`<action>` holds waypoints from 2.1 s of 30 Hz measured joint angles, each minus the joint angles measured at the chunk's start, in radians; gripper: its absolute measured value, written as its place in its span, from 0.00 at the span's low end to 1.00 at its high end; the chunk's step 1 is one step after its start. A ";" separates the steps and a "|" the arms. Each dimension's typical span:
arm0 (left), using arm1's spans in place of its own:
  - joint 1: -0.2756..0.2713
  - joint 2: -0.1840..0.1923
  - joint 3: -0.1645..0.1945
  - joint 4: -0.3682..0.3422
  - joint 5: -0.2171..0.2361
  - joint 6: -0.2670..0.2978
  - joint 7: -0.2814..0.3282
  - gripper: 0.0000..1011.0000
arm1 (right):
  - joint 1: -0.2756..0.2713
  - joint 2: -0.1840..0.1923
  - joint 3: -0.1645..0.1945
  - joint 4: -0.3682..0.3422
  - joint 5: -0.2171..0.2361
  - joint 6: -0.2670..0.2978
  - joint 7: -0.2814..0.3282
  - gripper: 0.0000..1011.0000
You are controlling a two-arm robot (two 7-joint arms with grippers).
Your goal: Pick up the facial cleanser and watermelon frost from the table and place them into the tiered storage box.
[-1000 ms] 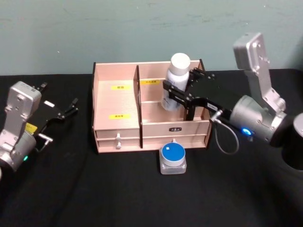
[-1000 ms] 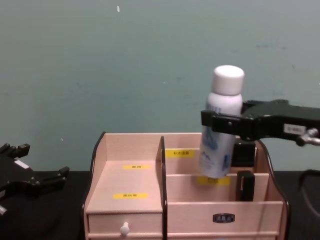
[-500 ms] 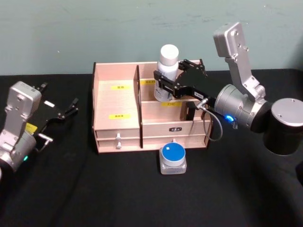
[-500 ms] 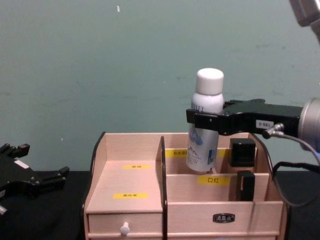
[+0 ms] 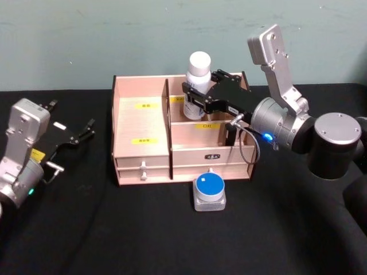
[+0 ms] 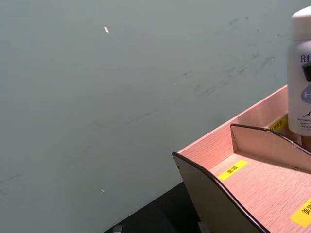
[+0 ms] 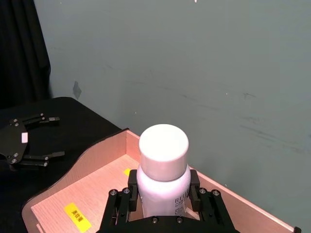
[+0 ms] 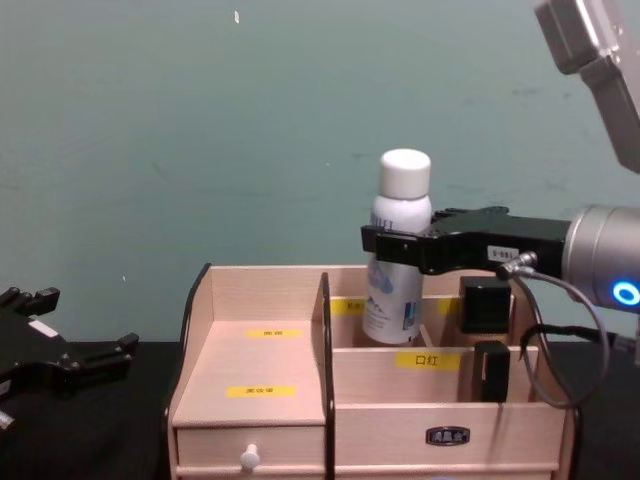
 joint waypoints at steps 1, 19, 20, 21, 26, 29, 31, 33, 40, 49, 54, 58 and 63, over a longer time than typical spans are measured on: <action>0.000 0.000 0.000 0.000 0.000 0.000 0.000 0.99 | 0.004 -0.004 -0.001 0.008 -0.001 -0.001 0.003 0.60; 0.000 0.000 0.000 0.000 0.000 0.000 0.000 0.99 | 0.042 -0.042 -0.011 0.113 -0.018 -0.022 0.017 0.60; 0.000 0.000 0.000 0.000 0.000 0.000 0.000 0.99 | 0.042 -0.044 -0.011 0.118 -0.018 -0.023 0.018 0.60; 0.000 0.000 0.000 0.000 0.000 0.000 0.000 0.99 | 0.042 -0.045 -0.011 0.124 -0.019 -0.023 0.018 0.60; 0.000 0.000 0.000 0.000 0.000 0.000 0.000 0.99 | 0.043 -0.051 -0.009 0.151 -0.019 -0.023 0.021 0.60; 0.000 0.000 0.000 0.000 0.000 0.000 0.000 0.99 | 0.043 -0.052 -0.008 0.160 -0.019 -0.022 0.021 0.60; 0.000 0.000 0.000 0.000 0.000 0.000 0.000 0.99 | 0.043 -0.053 -0.008 0.165 -0.020 -0.019 0.021 0.60; 0.000 0.000 0.000 0.000 0.000 0.000 0.000 0.99 | 0.043 -0.054 -0.008 0.166 -0.021 -0.017 0.020 0.60; 0.000 0.000 0.000 0.000 0.000 0.000 0.000 0.99 | 0.044 -0.053 -0.008 0.165 -0.021 -0.017 0.020 0.64; 0.000 0.000 0.000 0.000 0.000 0.000 0.000 0.99 | 0.042 -0.052 -0.006 0.161 -0.020 -0.017 0.022 0.89; 0.000 0.000 0.000 0.000 0.000 0.000 0.000 0.99 | 0.034 -0.043 0.004 0.137 -0.011 -0.017 0.030 0.99; 0.000 0.000 0.000 0.000 0.000 0.000 0.000 0.99 | 0.020 -0.021 0.016 0.074 -0.005 -0.015 0.030 0.99; 0.000 0.000 0.000 0.000 0.000 0.000 0.000 0.99 | -0.018 0.021 0.028 -0.044 0.000 0.018 0.024 0.99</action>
